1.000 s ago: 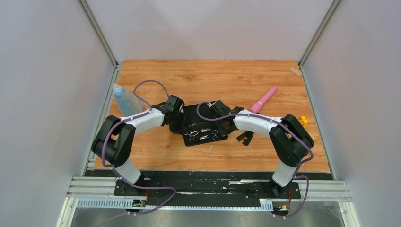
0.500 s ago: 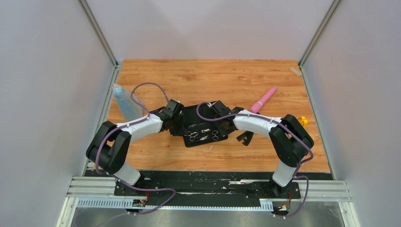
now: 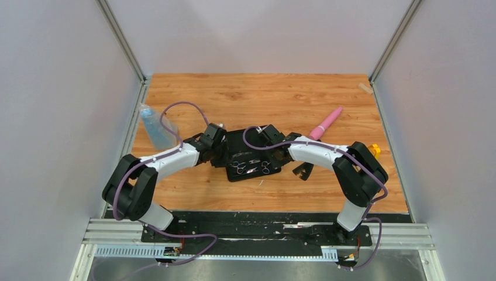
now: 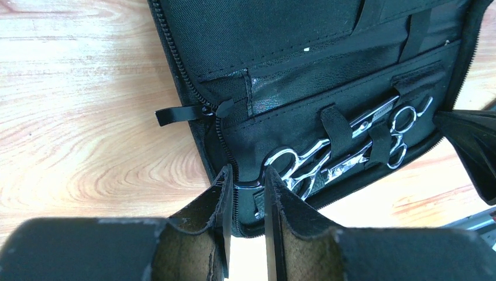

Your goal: Sort the hair-cutting tools

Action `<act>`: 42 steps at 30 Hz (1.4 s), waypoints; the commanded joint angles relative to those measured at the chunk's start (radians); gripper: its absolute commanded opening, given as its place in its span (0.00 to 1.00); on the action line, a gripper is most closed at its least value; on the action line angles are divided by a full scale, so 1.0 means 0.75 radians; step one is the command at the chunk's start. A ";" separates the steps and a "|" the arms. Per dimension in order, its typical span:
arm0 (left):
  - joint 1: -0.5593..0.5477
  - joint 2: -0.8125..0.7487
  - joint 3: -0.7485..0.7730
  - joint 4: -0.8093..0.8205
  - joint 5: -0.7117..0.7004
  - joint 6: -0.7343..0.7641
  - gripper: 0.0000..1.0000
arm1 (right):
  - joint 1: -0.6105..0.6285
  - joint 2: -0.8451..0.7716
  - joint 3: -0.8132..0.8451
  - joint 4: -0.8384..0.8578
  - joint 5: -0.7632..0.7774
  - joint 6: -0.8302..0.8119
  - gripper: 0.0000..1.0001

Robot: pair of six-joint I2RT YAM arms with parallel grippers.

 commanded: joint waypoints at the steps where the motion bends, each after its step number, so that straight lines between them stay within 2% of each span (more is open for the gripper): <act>1: -0.047 0.057 0.019 0.111 0.106 -0.052 0.21 | 0.047 -0.022 0.025 0.157 -0.178 0.081 0.03; 6: -0.056 0.092 0.037 0.106 0.111 -0.028 0.40 | 0.046 -0.018 0.025 0.158 -0.174 0.090 0.04; 10: -0.063 0.080 0.062 0.082 0.107 -0.005 0.51 | 0.046 -0.020 0.025 0.156 -0.168 0.096 0.04; 14: -0.063 0.019 0.078 0.047 0.086 0.002 0.53 | 0.047 -0.021 0.027 0.157 -0.162 0.099 0.04; 18: -0.063 -0.053 0.111 -0.130 -0.041 0.043 0.55 | 0.046 -0.031 0.022 0.156 -0.153 0.100 0.04; 22: -0.064 -0.101 0.109 -0.254 -0.143 0.092 0.66 | 0.046 -0.032 0.017 0.156 -0.143 0.100 0.05; 30: -0.063 -0.139 0.034 -0.285 -0.134 0.078 0.64 | 0.047 -0.035 0.011 0.156 -0.137 0.104 0.05; 42: -0.063 -0.146 0.010 -0.243 -0.065 0.076 0.49 | 0.046 -0.035 0.007 0.152 -0.132 0.119 0.05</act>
